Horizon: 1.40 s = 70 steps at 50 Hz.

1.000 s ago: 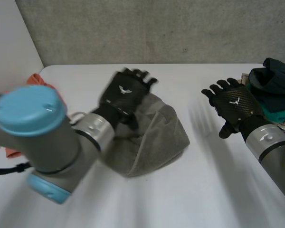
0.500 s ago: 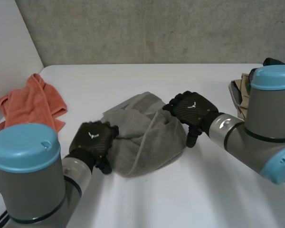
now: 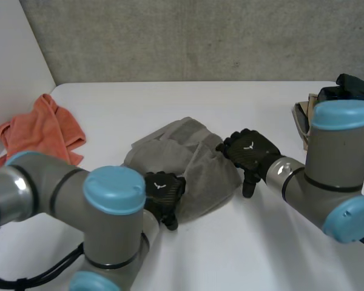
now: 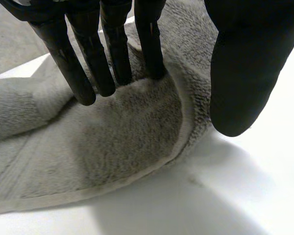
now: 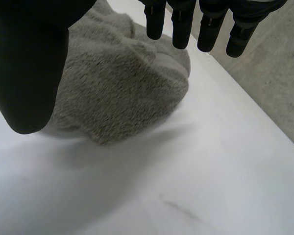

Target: Fold the laundry.

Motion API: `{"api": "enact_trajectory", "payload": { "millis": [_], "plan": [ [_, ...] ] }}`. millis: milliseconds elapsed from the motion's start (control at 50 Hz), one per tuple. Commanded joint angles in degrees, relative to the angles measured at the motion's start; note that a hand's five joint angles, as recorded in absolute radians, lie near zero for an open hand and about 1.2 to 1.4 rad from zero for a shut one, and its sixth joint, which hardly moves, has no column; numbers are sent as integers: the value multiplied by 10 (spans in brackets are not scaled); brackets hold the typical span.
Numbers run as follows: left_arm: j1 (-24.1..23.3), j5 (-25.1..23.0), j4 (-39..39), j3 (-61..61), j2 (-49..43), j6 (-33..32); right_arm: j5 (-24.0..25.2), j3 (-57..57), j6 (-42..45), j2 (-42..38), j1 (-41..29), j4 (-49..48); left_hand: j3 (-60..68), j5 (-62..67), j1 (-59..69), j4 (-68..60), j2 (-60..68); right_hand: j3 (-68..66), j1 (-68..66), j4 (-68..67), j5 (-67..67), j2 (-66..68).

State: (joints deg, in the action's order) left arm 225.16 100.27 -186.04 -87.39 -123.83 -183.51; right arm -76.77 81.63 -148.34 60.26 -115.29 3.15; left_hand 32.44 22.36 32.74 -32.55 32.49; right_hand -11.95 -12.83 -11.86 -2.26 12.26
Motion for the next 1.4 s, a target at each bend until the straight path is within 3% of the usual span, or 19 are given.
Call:
{"api": "enact_trajectory", "payload": {
  "millis": [20,40,60,80,200,260,340,440,640,720,780,800,860,940,1020,1120,1220,1320,1400],
  "plan": [
    [-3,6,1,37,-37,0,0,34,0,5,10,-20,204,205,201,-203,204,-22,-13,-23,-19,19],
    [-3,8,1,40,-37,0,0,35,0,5,14,-21,278,279,275,-277,278,-22,-13,-23,-19,19],
    [-3,11,-1,42,-36,-2,0,35,0,5,16,-22,451,451,447,-449,450,-22,-13,-23,-19,19],
    [-3,13,-4,42,-33,-3,0,34,0,6,16,-22,475,476,472,-474,475,-22,-13,-23,-19,19],
    [-3,70,-2,34,37,-11,13,-9,7,16,24,-17,476,476,473,-474,475,2,11,1,5,-5],
    [-3,75,-1,17,73,-20,23,-49,9,17,24,-6,476,476,473,-474,475,9,17,8,12,-12],
    [-2,74,-1,-28,121,-54,97,-124,17,-1,32,40,476,476,473,-474,475,19,27,18,22,-22],
    [1,74,-1,-90,183,-120,198,-239,21,-74,44,114,476,476,473,-474,475,19,27,18,22,-22],
    [6,76,1,-140,262,-146,232,-338,58,-196,8,150,476,476,473,-474,475,19,27,18,22,-22],
    [7,76,1,-147,283,-147,225,-351,101,-240,-12,150,476,476,473,-474,475,12,21,11,15,-15],
    [17,75,1,-147,292,-147,214,-359,124,-264,-25,147,476,476,473,-474,475,-93,-85,-94,-90,90],
    [20,75,1,-147,293,-147,207,-363,127,-266,-27,145,476,476,473,-474,475,-172,-164,-173,-169,169],
    [37,74,1,-143,293,-147,161,-375,131,-256,-27,124,476,476,473,-474,475,-679,-670,-680,-676,676],
    [62,72,-13,-115,286,-147,83,-336,98,-157,-27,26,476,476,473,-474,475,-680,-672,-681,-677,677],
    [78,73,-51,-58,265,-149,62,-250,46,-41,-19,-70,476,476,473,-474,475,-680,-672,-681,-677,677],
    [85,72,-108,14,250,-175,48,-180,17,83,-10,-115,476,476,473,-474,475,-680,-672,-681,-677,677],
    [88,70,-158,50,248,-200,21,-141,16,157,8,-76,476,476,473,-474,475,-680,-672,-681,-677,677],
    [87,66,-167,52,244,-210,-14,-124,18,204,12,51,476,476,473,-474,475,-680,-672,-681,-677,677],
    [85,26,-162,42,203,-211,-19,-116,20,207,5,148,476,476,473,-474,475,-680,-672,-681,-677,677]
  ]
}}
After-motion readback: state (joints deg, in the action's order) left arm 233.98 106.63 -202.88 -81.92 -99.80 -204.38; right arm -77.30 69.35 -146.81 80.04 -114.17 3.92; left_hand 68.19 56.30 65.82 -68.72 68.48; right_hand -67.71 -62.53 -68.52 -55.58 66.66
